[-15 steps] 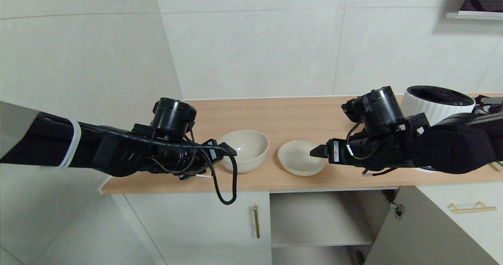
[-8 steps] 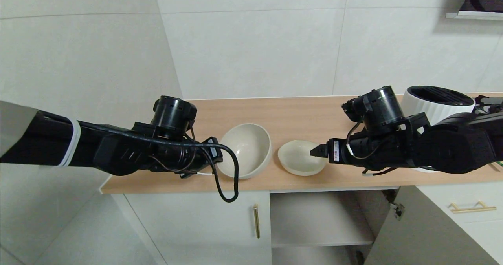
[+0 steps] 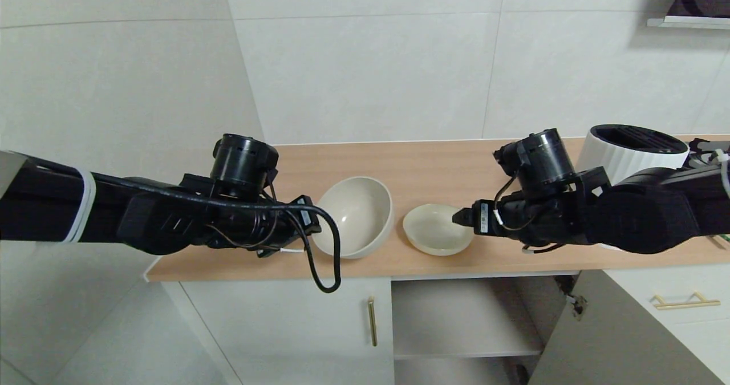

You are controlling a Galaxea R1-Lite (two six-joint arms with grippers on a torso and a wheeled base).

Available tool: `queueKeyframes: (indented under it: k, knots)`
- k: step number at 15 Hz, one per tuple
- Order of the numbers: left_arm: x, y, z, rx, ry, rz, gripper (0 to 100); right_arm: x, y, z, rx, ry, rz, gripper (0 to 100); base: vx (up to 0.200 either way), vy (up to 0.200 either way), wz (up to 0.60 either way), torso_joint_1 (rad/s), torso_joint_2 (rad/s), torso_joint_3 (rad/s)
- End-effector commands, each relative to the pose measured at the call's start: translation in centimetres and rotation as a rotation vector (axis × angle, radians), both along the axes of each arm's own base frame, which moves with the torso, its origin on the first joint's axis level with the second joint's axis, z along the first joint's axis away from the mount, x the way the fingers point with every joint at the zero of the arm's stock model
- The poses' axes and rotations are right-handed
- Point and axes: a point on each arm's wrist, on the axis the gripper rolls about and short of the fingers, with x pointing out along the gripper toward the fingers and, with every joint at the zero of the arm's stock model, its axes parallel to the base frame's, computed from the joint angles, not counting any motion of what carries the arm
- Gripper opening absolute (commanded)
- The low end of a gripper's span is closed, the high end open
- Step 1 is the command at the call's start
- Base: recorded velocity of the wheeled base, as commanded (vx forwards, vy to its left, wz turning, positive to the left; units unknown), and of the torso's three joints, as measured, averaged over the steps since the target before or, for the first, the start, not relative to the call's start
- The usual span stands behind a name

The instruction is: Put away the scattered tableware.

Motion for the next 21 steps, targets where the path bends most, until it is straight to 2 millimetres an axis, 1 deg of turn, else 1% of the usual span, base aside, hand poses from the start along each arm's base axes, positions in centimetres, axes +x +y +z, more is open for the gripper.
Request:
queueKeyframes:
  k: [1, 2, 5, 17, 18, 21]
  knots:
    - [-0.3, 0.1, 0.5, -0.005, -0.013, -0.001, 0, 1.2, 1.2, -2.4, -0.060, 0.001, -0.050, 100, 0.000, 0.000, 0.00, 0.000, 0.00, 0.000]
    - [-0.3, 0.1, 0.5, -0.005, -0.013, -0.001, 0, 1.9, 1.7, -3.4, -0.076, -0.023, -0.080, 100, 0.000, 0.000, 0.00, 0.000, 0.00, 0.000]
    - [-0.4, -0.1, 0.7, -0.008, -0.017, -0.006, 0, 2.8, 2.2, -4.4, -0.068, -0.049, -0.094, 100, 0.000, 0.000, 0.00, 0.000, 0.00, 0.000]
    - [-0.6, -0.1, 0.9, -0.011, -0.022, -0.006, 0, 3.1, 2.3, -4.9, -0.069, -0.043, -0.109, 100, 0.000, 0.000, 0.00, 0.000, 0.00, 0.000]
    - [-0.6, -0.1, 0.9, -0.011, -0.022, -0.006, 0, 3.1, 2.3, -4.9, -0.068, -0.043, -0.110, 0, 0.000, 0.000, 0.00, 0.000, 0.00, 0.000]
    - [-0.9, 0.0, 1.4, -0.014, -0.034, -0.007, 0, 3.0, 2.3, -4.9, -0.068, -0.041, -0.108, 0, 0.000, 0.000, 0.00, 0.000, 0.00, 0.000]
